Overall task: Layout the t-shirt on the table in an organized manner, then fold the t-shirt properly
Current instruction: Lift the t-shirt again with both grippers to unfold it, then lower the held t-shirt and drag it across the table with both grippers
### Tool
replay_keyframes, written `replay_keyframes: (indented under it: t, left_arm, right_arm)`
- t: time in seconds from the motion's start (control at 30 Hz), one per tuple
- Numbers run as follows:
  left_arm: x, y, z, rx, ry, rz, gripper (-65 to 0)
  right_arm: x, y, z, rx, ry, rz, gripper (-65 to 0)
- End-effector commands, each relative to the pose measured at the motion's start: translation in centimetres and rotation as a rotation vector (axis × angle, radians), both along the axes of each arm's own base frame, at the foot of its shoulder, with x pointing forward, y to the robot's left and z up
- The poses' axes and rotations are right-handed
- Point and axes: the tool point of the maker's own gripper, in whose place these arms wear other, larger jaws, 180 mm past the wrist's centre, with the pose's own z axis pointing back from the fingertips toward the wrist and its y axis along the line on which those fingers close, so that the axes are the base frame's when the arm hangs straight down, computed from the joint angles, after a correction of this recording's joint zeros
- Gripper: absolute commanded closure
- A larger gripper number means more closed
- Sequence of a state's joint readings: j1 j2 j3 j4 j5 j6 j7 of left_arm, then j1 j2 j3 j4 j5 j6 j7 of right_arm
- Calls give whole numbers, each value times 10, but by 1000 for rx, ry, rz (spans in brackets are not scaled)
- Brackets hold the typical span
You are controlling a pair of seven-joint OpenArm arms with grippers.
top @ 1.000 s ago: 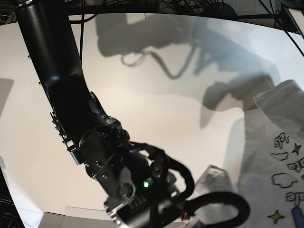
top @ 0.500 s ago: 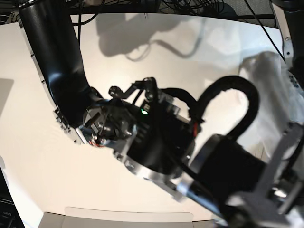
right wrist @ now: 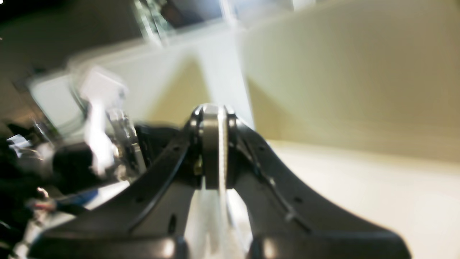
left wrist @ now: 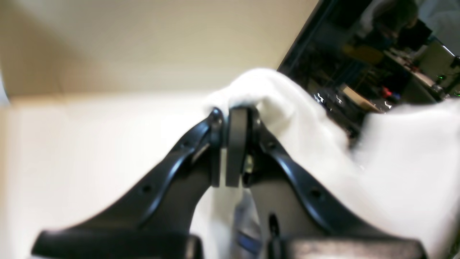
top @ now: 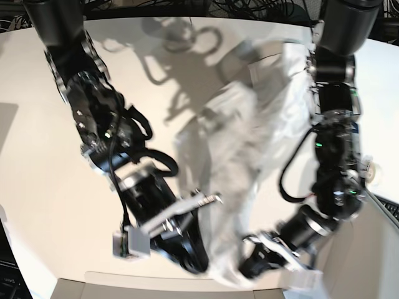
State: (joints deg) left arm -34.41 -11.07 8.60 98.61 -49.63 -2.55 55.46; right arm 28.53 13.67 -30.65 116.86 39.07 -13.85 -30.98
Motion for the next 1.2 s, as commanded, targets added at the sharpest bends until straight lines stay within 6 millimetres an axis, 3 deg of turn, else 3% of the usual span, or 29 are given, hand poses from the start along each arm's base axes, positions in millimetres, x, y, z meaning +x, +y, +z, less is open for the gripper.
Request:
replay_keyframes:
  t: [0.0, 0.13, 0.37, 0.53, 0.63, 0.73, 0.83, 1.0, 1.17]
  left_arm:
    - [3, -7, 18, -31, -57, -1, 0]
    - [5, -38, -16, -31, 3, -16, 0]
    - [-4, -98, -40, -33, 26, -114, 0]
    - [-9, -144, -68, -42, 93, -182, 0]
    - [-9, -161, -80, -52, 104, -190, 0]
    - [-9, -168, -81, -68, 100, -189, 0]
    - [-2, -161, -66, -82, 67, -171, 0]
    - [13, -118, -27, -177, -8, -69, 0]
    - [26, -68, -3, -241, -61, 43, 0]
  right_arm:
    - [-2, -12, 8, 13, -47, -26, 0]
    - [-5, -43, -53, -59, 93, -94, 0]
    - [-20, -99, -124, -113, 278, -223, 0]
    - [-39, -142, -163, -108, 399, -340, 0]
    - [-47, -152, -172, -56, 451, -350, 0]
    - [-48, -142, -171, 34, 498, -291, 0]
    - [-43, -120, -158, 107, 504, -202, 0]
    - [-40, -66, -136, 108, 467, -33, 0]
    - [-61, 15, -121, 68, 436, 198, 0]
